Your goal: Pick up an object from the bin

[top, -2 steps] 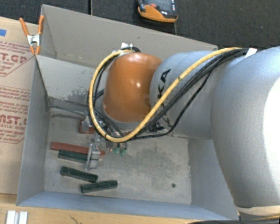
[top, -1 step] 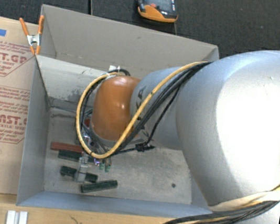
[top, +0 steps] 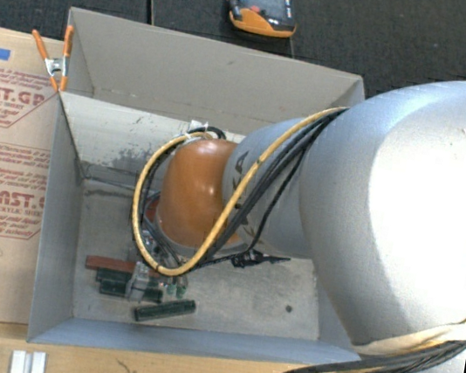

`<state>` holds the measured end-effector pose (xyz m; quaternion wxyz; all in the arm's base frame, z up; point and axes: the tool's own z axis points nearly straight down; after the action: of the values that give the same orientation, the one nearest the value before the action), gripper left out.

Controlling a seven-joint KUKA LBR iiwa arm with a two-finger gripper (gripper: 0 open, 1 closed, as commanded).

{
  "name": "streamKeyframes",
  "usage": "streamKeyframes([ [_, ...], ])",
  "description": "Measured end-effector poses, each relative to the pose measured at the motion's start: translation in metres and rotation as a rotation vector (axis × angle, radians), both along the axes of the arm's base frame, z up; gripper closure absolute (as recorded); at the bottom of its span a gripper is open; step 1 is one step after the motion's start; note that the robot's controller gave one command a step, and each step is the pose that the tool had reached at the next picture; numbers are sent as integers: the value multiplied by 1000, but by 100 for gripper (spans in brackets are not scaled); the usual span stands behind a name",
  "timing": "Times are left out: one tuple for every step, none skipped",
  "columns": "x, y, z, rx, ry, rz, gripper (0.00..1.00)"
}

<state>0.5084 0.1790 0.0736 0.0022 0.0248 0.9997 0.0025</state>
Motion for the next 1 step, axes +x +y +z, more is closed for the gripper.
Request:
streamKeyframes([
  [0,0,0,0,0,0,100],
])
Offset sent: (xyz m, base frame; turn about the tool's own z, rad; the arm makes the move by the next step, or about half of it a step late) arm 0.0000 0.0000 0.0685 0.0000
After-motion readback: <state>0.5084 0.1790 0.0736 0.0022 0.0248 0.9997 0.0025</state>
